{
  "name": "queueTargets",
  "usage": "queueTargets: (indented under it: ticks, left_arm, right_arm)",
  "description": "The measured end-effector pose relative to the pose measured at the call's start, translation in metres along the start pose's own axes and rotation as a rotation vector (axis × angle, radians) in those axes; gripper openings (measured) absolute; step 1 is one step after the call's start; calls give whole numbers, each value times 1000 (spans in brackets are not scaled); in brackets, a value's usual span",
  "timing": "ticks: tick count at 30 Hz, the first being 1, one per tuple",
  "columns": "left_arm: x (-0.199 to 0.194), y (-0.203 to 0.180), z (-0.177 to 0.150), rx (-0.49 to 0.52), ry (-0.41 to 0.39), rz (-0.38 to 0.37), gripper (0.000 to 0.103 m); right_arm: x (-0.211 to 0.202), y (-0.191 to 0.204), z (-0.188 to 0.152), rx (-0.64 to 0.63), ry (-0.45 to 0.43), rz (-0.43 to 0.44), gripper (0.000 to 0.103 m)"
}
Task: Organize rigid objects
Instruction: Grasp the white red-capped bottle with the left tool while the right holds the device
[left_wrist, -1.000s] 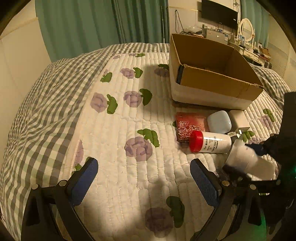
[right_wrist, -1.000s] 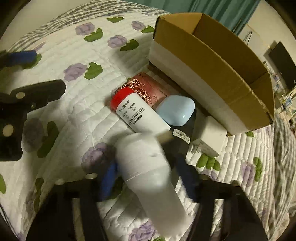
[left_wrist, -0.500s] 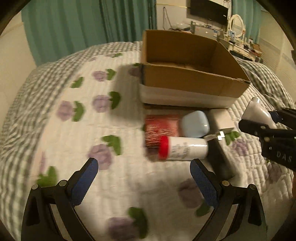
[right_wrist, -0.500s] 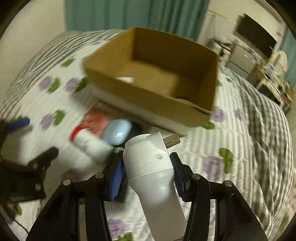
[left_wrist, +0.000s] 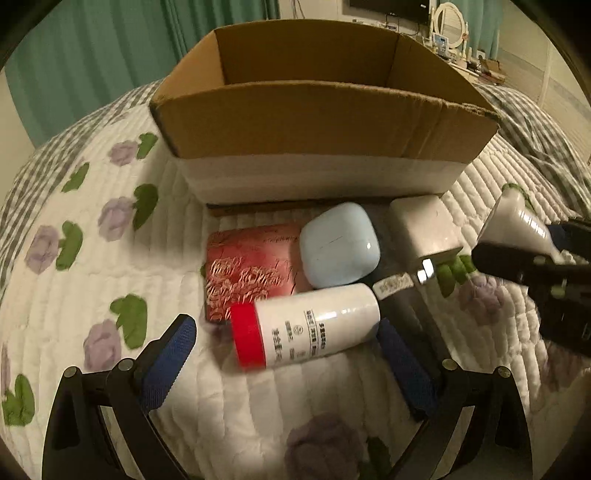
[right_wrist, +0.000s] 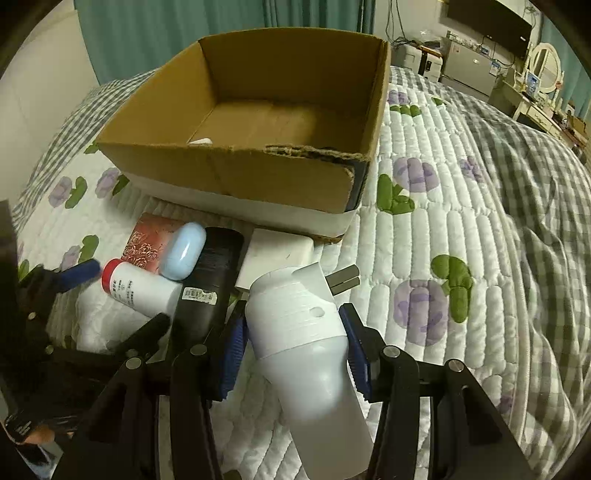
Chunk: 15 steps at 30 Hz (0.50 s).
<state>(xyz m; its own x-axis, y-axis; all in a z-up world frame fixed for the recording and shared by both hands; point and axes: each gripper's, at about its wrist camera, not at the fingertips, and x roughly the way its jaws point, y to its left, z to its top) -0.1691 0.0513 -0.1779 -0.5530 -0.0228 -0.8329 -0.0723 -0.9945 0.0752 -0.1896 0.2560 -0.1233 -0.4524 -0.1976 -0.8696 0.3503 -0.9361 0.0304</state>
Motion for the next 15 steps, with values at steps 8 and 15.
queueTargets:
  ticks: [8, 15]
  left_arm:
    - [-2, 0, 2, -10, 9, -46, 84]
    - [5, 10, 5, -105, 35, -32, 89]
  right_arm:
    - [-1, 3, -2, -8, -2, 12, 49]
    - [-1, 5, -2, -14, 1, -1, 49]
